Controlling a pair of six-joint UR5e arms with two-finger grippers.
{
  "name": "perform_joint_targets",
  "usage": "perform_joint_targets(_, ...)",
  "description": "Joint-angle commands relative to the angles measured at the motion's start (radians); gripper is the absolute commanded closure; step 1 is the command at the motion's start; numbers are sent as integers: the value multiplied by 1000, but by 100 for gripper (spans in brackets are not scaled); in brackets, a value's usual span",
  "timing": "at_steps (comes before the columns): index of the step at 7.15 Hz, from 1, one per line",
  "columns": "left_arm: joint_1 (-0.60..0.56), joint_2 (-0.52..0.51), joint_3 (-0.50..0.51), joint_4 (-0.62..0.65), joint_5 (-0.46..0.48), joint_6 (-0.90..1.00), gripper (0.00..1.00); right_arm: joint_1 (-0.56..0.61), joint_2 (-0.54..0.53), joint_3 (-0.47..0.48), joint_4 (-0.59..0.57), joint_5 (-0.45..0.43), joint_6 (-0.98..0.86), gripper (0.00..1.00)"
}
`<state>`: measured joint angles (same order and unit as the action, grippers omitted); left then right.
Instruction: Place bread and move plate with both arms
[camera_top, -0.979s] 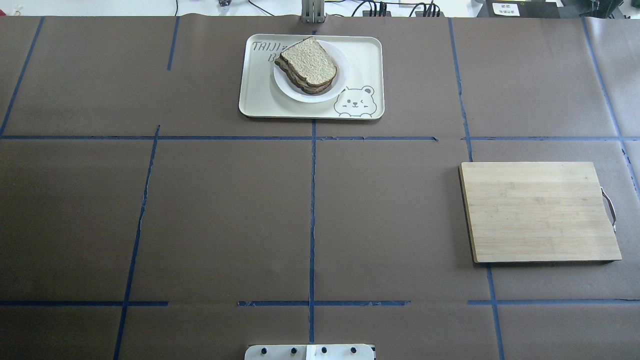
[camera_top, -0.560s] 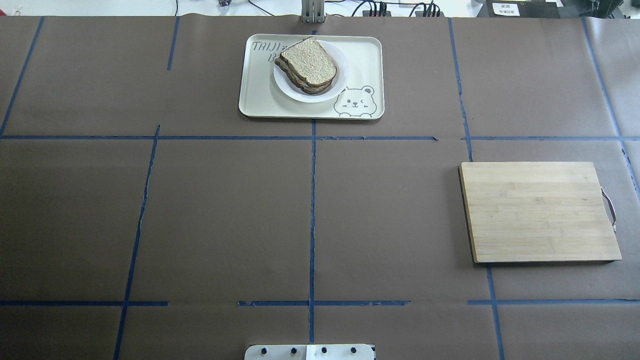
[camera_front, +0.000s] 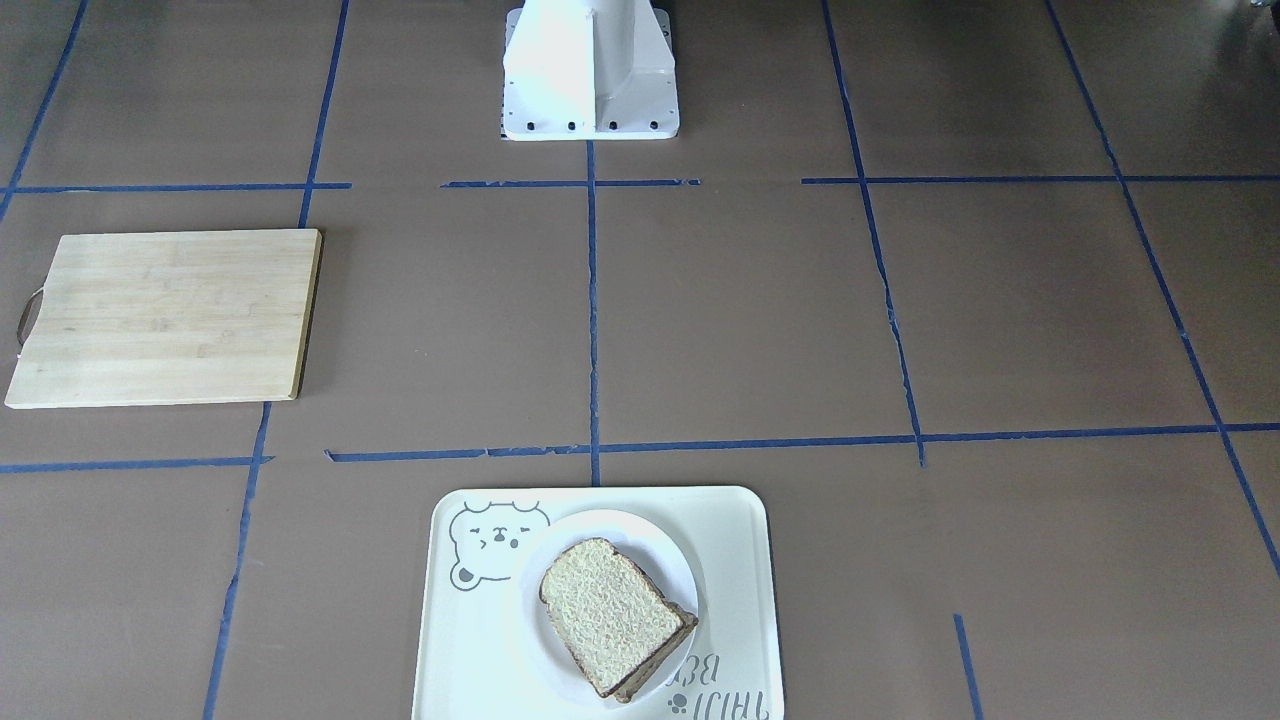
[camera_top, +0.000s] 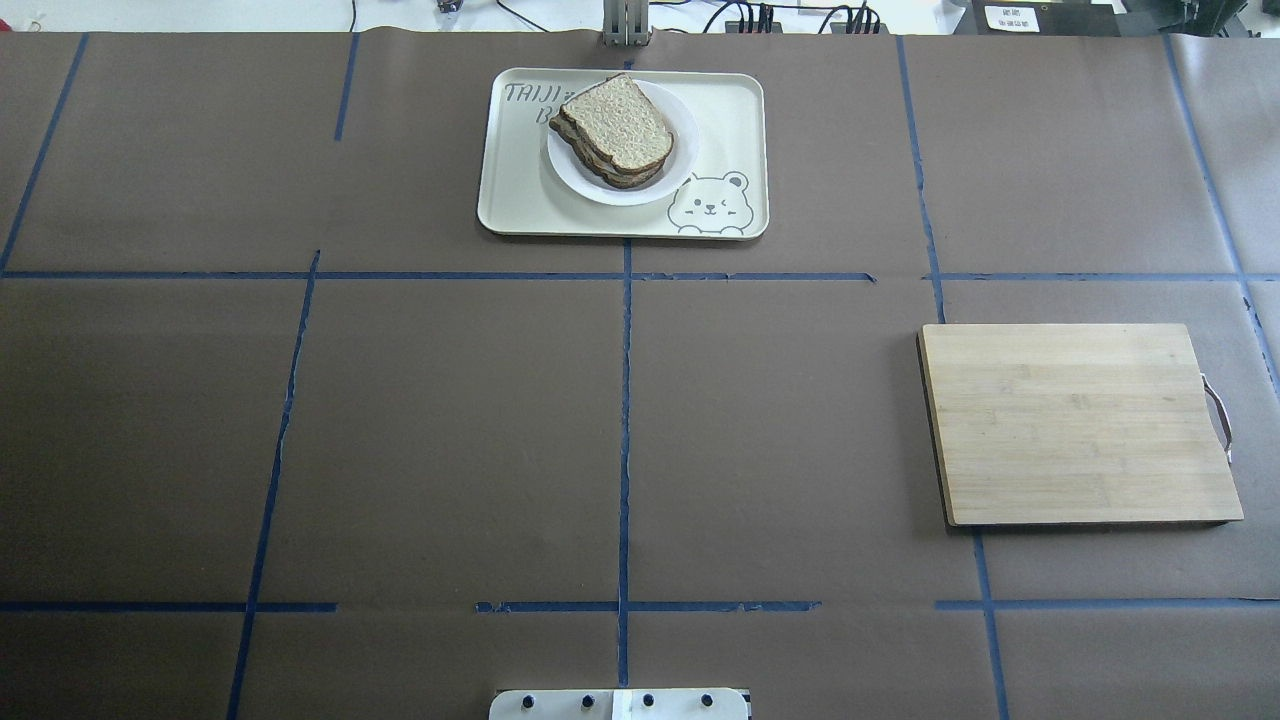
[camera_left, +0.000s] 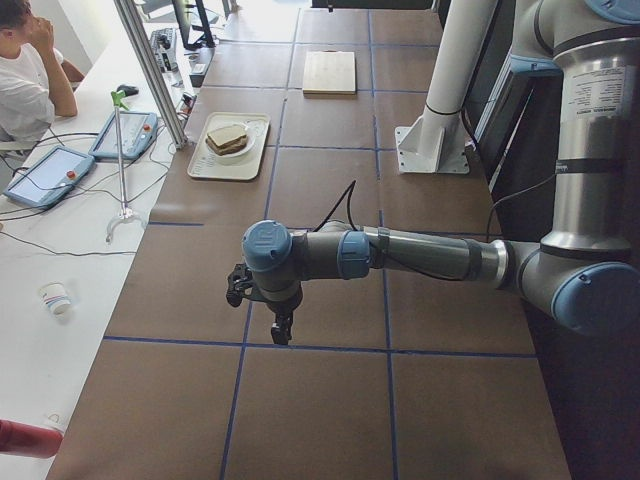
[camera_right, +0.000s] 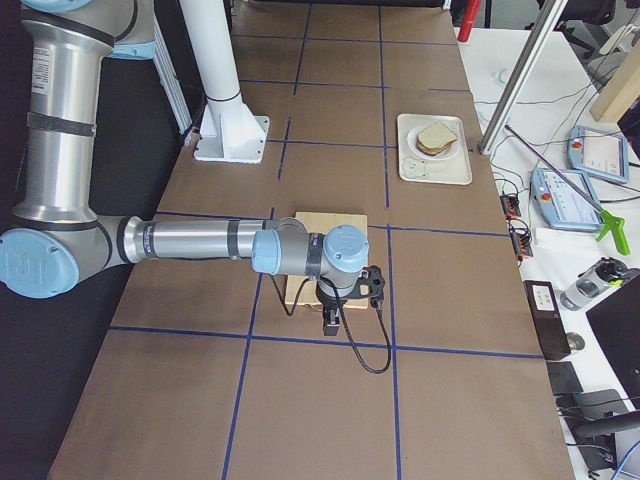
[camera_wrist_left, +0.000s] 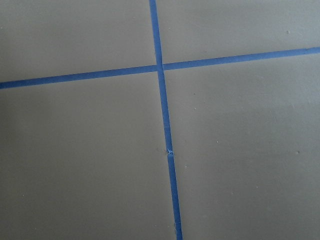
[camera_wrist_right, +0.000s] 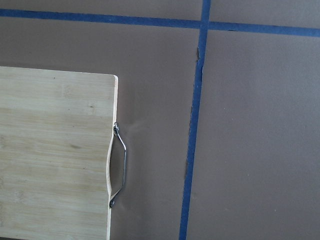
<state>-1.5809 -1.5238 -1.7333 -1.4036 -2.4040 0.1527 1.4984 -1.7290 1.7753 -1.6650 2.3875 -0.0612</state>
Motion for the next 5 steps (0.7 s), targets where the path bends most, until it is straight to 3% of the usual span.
perform_joint_targets(1,-2,5,-29,0,-23,-10,0,6,-1,7,1,-7,3,0)
perform_joint_targets(5,-1,21,-20,3,-17,-1,0,14,-1,15,47,-54,4,0)
